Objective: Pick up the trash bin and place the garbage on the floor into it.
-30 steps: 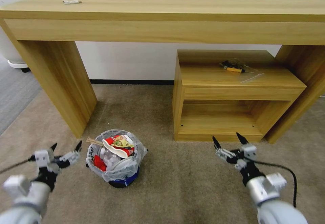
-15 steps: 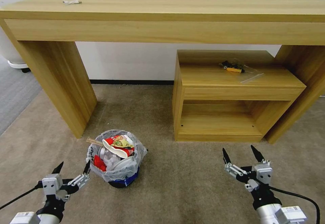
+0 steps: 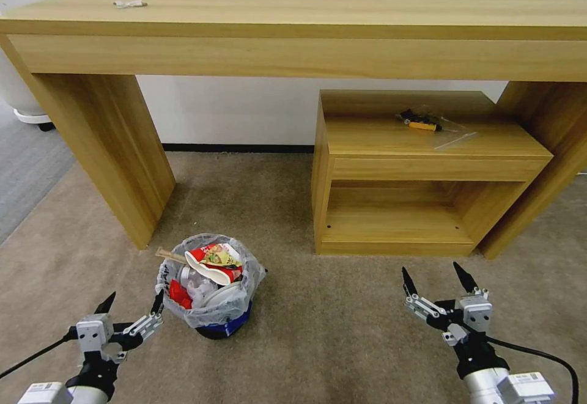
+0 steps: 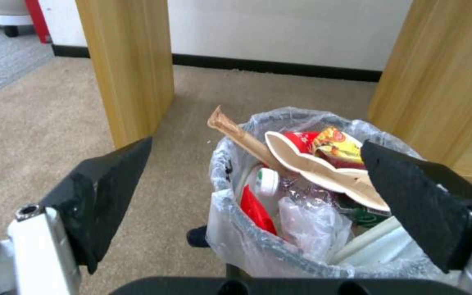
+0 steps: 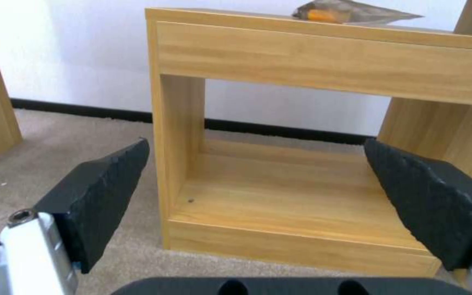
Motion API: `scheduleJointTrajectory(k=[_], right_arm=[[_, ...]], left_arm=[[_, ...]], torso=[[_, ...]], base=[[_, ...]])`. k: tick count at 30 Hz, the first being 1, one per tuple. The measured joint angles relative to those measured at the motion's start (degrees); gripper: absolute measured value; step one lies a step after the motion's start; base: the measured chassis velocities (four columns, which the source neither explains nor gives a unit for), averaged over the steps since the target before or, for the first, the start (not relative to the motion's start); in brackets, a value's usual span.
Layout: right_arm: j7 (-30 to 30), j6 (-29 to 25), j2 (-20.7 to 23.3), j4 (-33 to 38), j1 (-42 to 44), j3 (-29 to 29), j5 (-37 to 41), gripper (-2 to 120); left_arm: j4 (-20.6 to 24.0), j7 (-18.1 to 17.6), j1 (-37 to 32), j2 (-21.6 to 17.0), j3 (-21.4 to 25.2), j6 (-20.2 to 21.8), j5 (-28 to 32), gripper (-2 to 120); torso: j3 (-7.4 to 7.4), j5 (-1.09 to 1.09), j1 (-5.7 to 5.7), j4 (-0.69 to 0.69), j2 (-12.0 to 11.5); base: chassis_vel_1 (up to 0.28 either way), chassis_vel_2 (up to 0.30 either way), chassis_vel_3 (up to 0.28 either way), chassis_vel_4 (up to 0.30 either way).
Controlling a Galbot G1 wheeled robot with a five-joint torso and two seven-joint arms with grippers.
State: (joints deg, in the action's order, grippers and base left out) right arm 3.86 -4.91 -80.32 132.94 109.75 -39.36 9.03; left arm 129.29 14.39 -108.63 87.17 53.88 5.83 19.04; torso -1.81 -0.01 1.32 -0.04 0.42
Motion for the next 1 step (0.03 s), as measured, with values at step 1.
scheduleJointTrajectory(k=[1], right_arm=[[0.0, 0.0, 0.0, 0.0, 0.0, 0.0, 0.0, 100]], left_arm=[[0.0, 0.0, 0.0, 0.0, 0.0, 0.0, 0.0, 100]], torso=[[0.0, 0.0, 0.0, 0.0, 0.0]], base=[[0.0, 0.0, 0.0, 0.0]])
